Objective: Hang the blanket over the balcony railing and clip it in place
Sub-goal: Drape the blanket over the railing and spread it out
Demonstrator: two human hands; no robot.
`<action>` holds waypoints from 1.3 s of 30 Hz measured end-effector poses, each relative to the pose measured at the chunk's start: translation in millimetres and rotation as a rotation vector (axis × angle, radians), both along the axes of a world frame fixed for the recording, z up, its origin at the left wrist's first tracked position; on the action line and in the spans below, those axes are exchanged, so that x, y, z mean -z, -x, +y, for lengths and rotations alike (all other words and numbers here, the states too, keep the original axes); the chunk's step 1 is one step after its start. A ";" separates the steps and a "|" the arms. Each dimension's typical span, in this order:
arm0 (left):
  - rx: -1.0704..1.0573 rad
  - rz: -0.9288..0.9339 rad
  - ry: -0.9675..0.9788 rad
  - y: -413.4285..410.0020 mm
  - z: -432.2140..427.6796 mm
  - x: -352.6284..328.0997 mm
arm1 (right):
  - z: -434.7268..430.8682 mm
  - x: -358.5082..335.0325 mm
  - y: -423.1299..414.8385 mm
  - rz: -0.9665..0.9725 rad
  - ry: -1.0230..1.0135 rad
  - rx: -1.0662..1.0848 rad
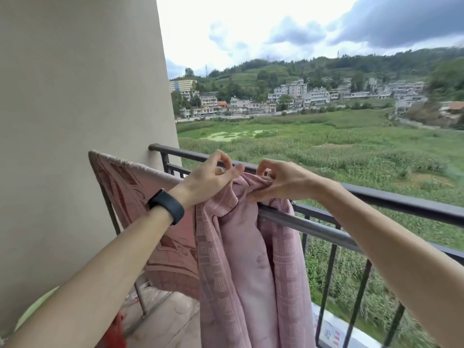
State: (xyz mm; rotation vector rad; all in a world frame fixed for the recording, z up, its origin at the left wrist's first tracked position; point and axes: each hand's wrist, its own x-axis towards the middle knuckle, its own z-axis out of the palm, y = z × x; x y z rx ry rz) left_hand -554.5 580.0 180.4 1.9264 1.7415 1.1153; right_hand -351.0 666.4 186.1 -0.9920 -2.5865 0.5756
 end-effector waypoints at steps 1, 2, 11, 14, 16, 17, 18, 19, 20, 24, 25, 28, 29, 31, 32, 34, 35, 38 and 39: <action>0.028 0.038 0.011 -3.2 -2.3 0.7 | -0.7 3.1 -2.0 -0.018 -0.075 0.026; 0.029 0.104 0.023 -5.1 -3.1 2.4 | -1.2 5.9 -4.9 -0.018 -0.128 0.034; -0.105 0.666 -0.384 -20.2 -17.4 2.9 | -6.4 12.7 -42.0 -0.019 -0.321 0.070; -0.135 0.534 -0.414 -37.9 -19.9 -2.2 | -15.2 5.8 -55.4 0.011 -0.536 0.159; -0.128 0.481 -0.439 -59.1 -24.9 -2.4 | -19.7 0.2 -67.3 0.006 -0.685 0.258; -0.123 0.452 -0.438 -72.1 -27.9 -1.1 | -21.8 -1.7 -74.2 -0.008 -0.731 0.307; -0.116 0.409 -0.435 -86.0 -31.0 1.1 | -25.2 -2.9 -82.1 -0.029 -0.749 0.348; -0.110 0.361 -0.429 -99.9 -34.2 3.6 | -29.3 -3.1 -91.2 -0.054 -0.739 0.376; -0.108 0.321 -0.424 -114.2 -38.4 6.0 | -35.3 -3.5 -101.6 -0.073 -0.707 0.388; -0.119 0.311 -0.496 -171.1 -61.1 14.6 | -67.7 -1.6 -154.2 0.168 -0.300 0.384; -0.110 0.343 -0.526 -188.5 -67.9 16.0 | -77.1 0.9 -170.6 0.261 -0.211 0.394; -0.100 0.453 -0.607 -254.6 -85.4 22.2 | -99.7 5.6 -229.0 0.411 -0.127 0.451; -0.100 0.452 -0.627 -279.7 -91.5 26.0 | -106.3 6.7 -251.9 0.441 -0.094 0.467; -0.113 0.413 -0.678 -330.0 -104.8 38.0 | -122.4 8.1 -299.1 0.538 -0.007 0.476; -0.126 0.388 -0.709 -354.1 -112.5 44.6 | -132.2 9.5 -321.3 0.619 0.037 0.470; -0.119 0.322 -0.750 -400.5 -128.2 58.4 | -152.7 19.0 -359.7 0.804 0.117 0.465; -0.097 0.280 -0.745 -423.2 -136.1 64.6 | -161.6 28.2 -375.4 0.895 0.153 0.485; -0.008 0.185 -0.656 -485.1 -155.6 83.5 | -184.6 66.8 -412.3 0.982 0.233 0.608; -0.007 0.187 -0.630 -500.9 -159.4 92.7 | -191.4 79.2 -422.1 0.971 0.286 0.619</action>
